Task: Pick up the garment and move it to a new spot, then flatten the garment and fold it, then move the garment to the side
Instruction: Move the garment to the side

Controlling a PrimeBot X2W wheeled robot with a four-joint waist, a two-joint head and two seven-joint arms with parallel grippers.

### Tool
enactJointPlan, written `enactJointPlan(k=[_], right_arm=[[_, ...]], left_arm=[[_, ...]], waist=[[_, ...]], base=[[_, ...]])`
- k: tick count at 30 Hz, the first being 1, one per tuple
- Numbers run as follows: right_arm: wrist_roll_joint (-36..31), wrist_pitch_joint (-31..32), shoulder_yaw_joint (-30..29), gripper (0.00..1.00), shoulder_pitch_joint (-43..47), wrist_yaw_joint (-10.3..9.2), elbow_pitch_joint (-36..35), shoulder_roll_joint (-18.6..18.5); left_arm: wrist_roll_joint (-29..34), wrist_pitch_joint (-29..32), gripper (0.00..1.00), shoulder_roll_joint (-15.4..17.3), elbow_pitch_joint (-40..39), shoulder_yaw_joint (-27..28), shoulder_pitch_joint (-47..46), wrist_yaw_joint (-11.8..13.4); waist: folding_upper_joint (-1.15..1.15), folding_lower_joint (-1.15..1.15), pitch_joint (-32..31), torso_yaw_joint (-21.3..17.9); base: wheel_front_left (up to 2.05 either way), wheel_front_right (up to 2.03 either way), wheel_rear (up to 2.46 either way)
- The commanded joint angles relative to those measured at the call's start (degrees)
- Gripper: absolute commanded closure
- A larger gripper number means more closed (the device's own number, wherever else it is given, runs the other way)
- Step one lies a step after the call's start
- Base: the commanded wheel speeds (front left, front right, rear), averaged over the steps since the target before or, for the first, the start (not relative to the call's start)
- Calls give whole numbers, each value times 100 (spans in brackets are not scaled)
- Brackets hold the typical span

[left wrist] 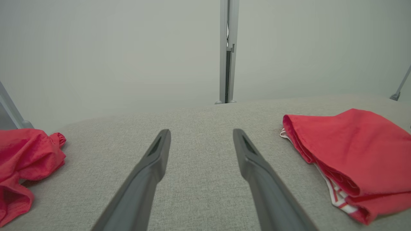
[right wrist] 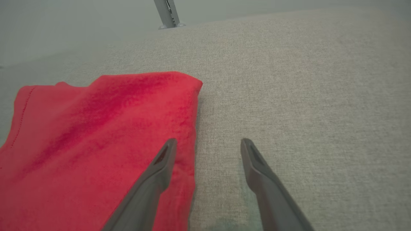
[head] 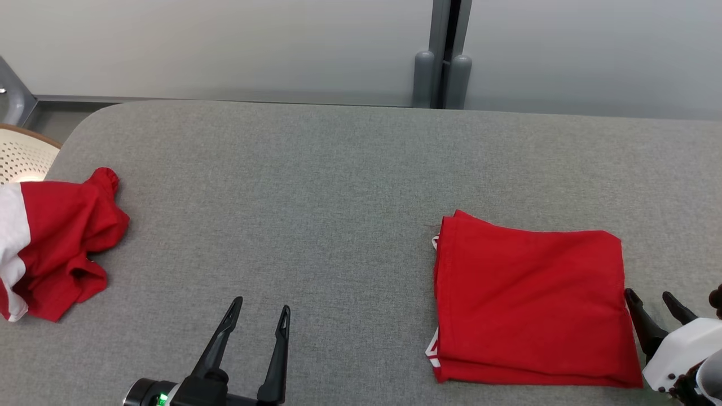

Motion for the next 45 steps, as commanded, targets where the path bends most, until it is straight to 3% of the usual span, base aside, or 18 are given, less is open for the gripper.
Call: enactJointPlan(k=[1, 6, 7, 8, 11, 13, 14, 19, 24, 27, 36, 45], right_arm=[[146, 101, 42, 0, -42, -1, -55, -66], [454, 360, 247, 0, 21, -1, -244, -139], [525, 428, 303, 10, 24, -1, -258, -146], [525, 428, 303, 10, 24, -1, -258, -146], [707, 619, 449, 56, 1, -1, -270, -148], [815, 739, 534, 75, -29, -1, -271, -142], [861, 785, 574, 100, -48, -1, -271, -143], [724, 522, 621, 100, -195, -8, -359, -417], [213, -170, 354, 100, -460, -8, -381, -758], [-63, -468, 138, 100, -744, -7, -323, -780], [-722, -358, -620, 100, -1856, -7, -113, -914], [-1527, -86, -2124, 100, -2653, -7, 203, -1089]], left_arm=[[-28, 1, 0, 18, -8, -11, -108, 3], [-45, 1, 0, 17, -14, -13, -222, 26], [-49, 1, 0, 17, -21, -17, -234, 25], [-49, 1, 0, 17, -21, -17, -234, 25], [-62, 1, 0, 18, -26, -33, -327, 12], [-72, 1, 0, 18, -33, -43, -370, 3], [-76, 1, 0, 18, -31, -44, -398, -5], [-67, 1, 0, 20, -38, -16, -485, -34], [-33, 1, 0, 18, -87, 5, -528, -63], [9, 1, 0, 17, -202, -23, -614, -96], [281, 2, 0, 64, -684, -182, -1100, -295], [320, 2, 0, 145, -1224, -278, -1527, -437]], waist=[[0, 0, 109, 52], [0, 0, 272, 46], [0, 0, 310, 44], [0, 0, 310, 44], [0, 0, 404, 49], [0, 0, 463, 53], [0, 0, 489, 54], [0, 0, 595, 52], [0, 0, 710, -54], [0, 0, 844, -165], [0, 0, 1668, -459], [0, 0, 2449, -587]], base=[[0, 0, 0], [0, 0, 0], [0, 0, 0], [0, 0, 0], [0, 0, 0], [0, 0, 0], [0, 0, 0], [0, 0, 0], [0, 0, 0], [0, 0, 0], [0, 0, 0], [0, 0, 0]])
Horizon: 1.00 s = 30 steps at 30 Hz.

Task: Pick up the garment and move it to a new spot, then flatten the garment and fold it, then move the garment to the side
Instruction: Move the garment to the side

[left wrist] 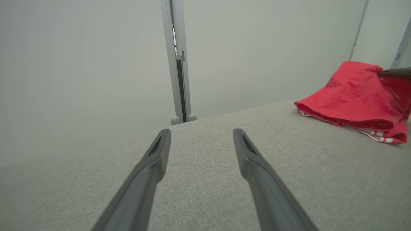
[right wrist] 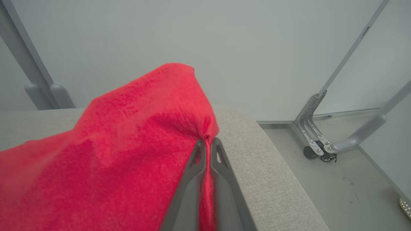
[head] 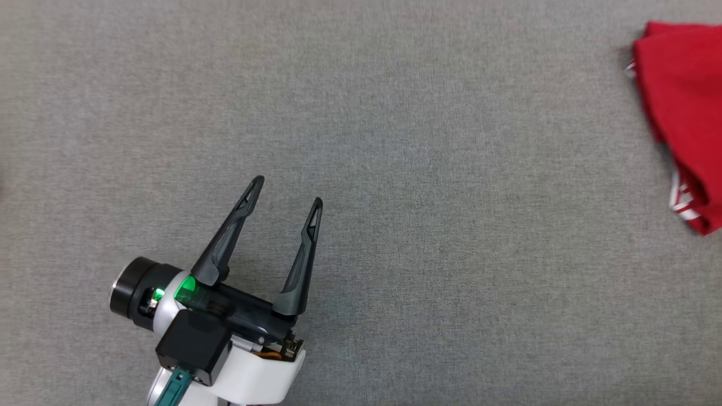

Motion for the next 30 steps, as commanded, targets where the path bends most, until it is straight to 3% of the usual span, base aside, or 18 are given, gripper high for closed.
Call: enactJointPlan(k=[1, 12, 13, 14, 15, 22, 24, 30], right_arm=[[-128, 38, -171, 100, -111, -13, 11, -69], [-1106, 386, -1466, 100, -408, -13, -87, 14], [-1272, 373, -1592, 85, -449, -13, -90, 39], [-1467, 359, -1679, 35, -468, -13, -93, 72], [-1675, 298, -1748, 0, -485, -13, -139, 153], [-2753, -641, -1467, 0, -276, -13, -654, 1136], [-2762, -834, -1150, 0, -162, -13, -681, 1447], [-2535, -1439, -108, 0, 537, -13, -552, 1900]], left_arm=[[16, 2, 0, 27, -62, 5, -102, -34], [18, 2, 0, 138, -243, -12, -273, -62], [14, 2, 0, 143, -234, -13, -287, -66], [5, 3, 0, 146, -212, -20, -291, -67], [-7, 2, 0, 142, -191, -31, -283, -70], [-87, 2, 0, 82, -27, -64, -161, 17], [-120, 2, 0, 59, 24, -67, -106, 62], [-572, 3, 0, -38, 505, 82, 251, 178]], waist=[[0, 0, 201, -54], [0, 0, 647, 13], [0, 0, 654, 28], [0, 0, 645, 49], [0, 0, 617, 69], [0, 0, 97, 175], [0, 0, -103, 207], [0, 0, -805, 319]], base=[[0, 0, 0], [0, 0, 0], [0, 0, 0], [0, 0, 0], [0, 0, 0], [0, 0, 0], [0, 0, 0], [0, 0, 0]])
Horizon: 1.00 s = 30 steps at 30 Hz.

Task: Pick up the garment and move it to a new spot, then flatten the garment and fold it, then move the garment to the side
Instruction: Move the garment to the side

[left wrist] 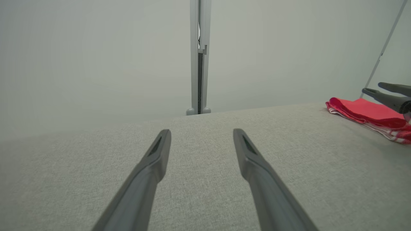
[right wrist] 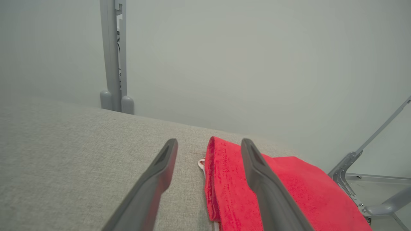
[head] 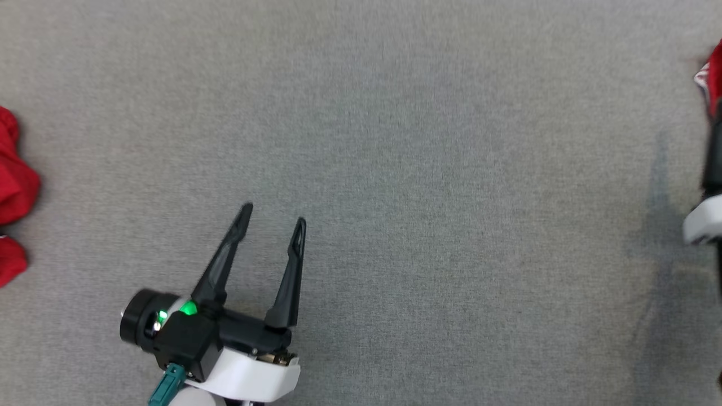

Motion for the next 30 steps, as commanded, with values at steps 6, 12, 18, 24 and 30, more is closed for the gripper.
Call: enactJointPlan(k=[6, 12, 18, 24, 30], right_arm=[[451, -529, 906, 0, 1019, -13, -70, 346], [1034, -548, 1264, 0, 2186, -13, -1306, 686], [1285, -551, 1147, 0, 3204, -9, -2039, 1063], [1359, -552, 1491, 0, 3723, -9, -2103, 1103], [1308, -552, 1609, 0, 4150, -9, -2016, 1139]], left_arm=[[-341, 2, 0, -32, 626, 259, 416, 102], [-552, 1, 0, -54, 1130, 443, 657, 74], [-716, 1, 0, -55, 1132, 652, 1007, 160], [-640, 2, 0, -57, 781, 841, 1249, 5], [-479, 2, 0, -59, 815, 951, 1488, -54]], waist=[[0, 0, -1079, 189], [0, 0, -1743, 207], [0, 0, -2403, 144], [0, 0, -2627, 116], [0, 0, -2790, 136]], base=[[0, 0, 0], [0, 0, 0], [0, 0, 0], [0, 0, 0], [0, 0, 0]])
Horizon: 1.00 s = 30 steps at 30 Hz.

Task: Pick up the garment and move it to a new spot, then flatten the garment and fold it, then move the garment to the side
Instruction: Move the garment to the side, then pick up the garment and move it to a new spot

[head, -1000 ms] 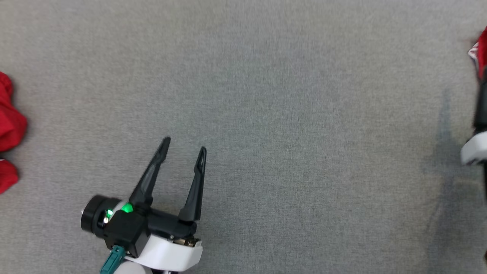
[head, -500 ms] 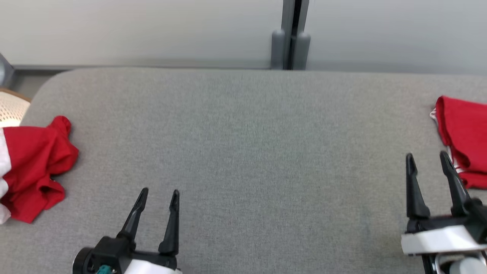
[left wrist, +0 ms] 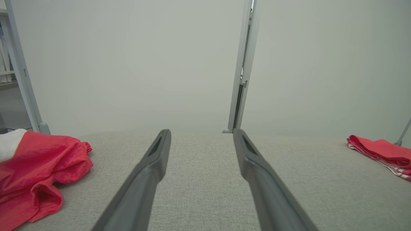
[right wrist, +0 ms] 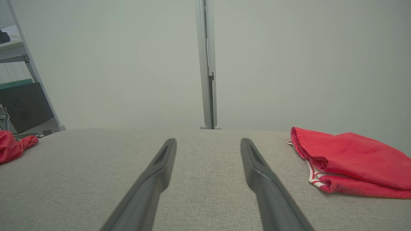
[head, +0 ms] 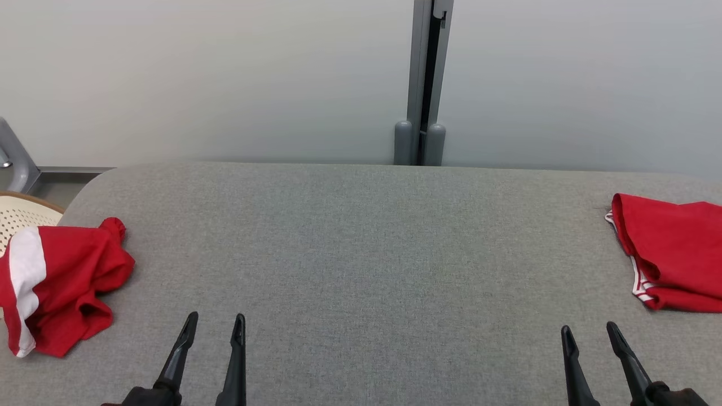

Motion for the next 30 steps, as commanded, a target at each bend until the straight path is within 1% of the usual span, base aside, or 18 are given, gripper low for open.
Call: enactJointPlan(k=[1, 8, 23, 30], right_arm=[[5, -27, -2, 0, 71, -3, 20, -7], [-13, -27, -42, 0, 163, -3, 50, 19], [20, -28, -96, 0, 249, -3, -52, 37], [50, -28, -111, 0, 247, -3, -63, 44]], left_arm=[[79, 2, 0, 17, 20, -4, 47, -24], [191, 3, 0, 16, 189, -143, 109, 171], [343, 3, 0, 17, 415, -261, 87, 255], [383, 3, 0, 17, 438, -246, 84, 225]], waist=[[0, 0, -38, 8], [0, 0, -141, 16], [0, 0, -165, 60], [0, 0, -195, 71]], base=[[0, 0, 0], [0, 0, 0], [0, 0, 0], [0, 0, 0]])
